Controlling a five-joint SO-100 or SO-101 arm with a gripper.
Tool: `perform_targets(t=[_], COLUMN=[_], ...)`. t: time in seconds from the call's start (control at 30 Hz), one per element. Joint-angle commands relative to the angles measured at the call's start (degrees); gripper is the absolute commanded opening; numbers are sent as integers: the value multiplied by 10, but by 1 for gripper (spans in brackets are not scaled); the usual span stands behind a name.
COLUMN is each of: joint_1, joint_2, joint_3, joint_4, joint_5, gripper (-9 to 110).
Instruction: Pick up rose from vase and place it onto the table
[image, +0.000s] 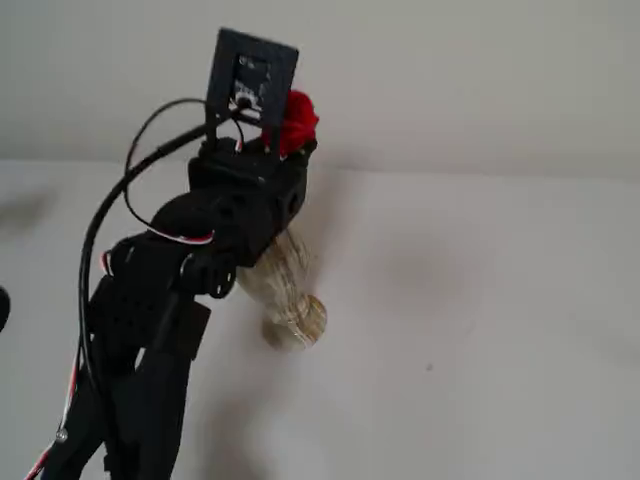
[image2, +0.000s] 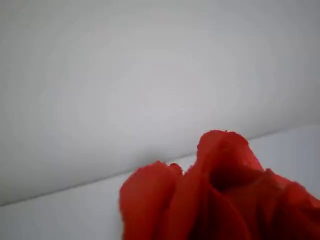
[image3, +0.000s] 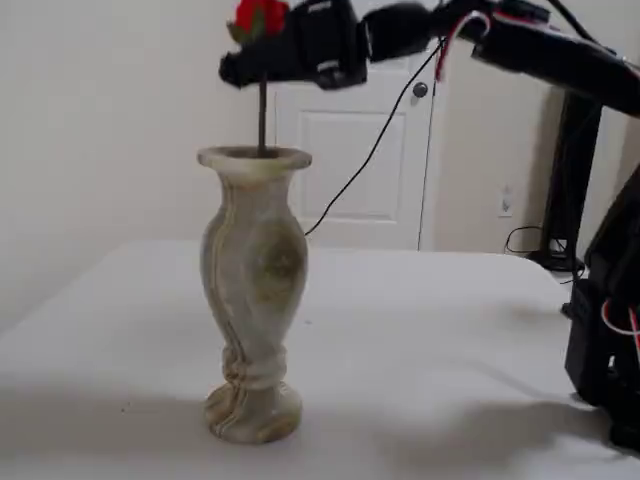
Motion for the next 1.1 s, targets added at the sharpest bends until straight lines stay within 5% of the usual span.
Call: perform_targets(t=[0.0, 0.8, 1.07], joint_1=[20, 267, 316], joint_2=[4, 51, 62], joint_3=[-141, -213, -207], joint_4=[36, -65, 169], joint_5=[-26, -227, -283], gripper=[0, 0, 0])
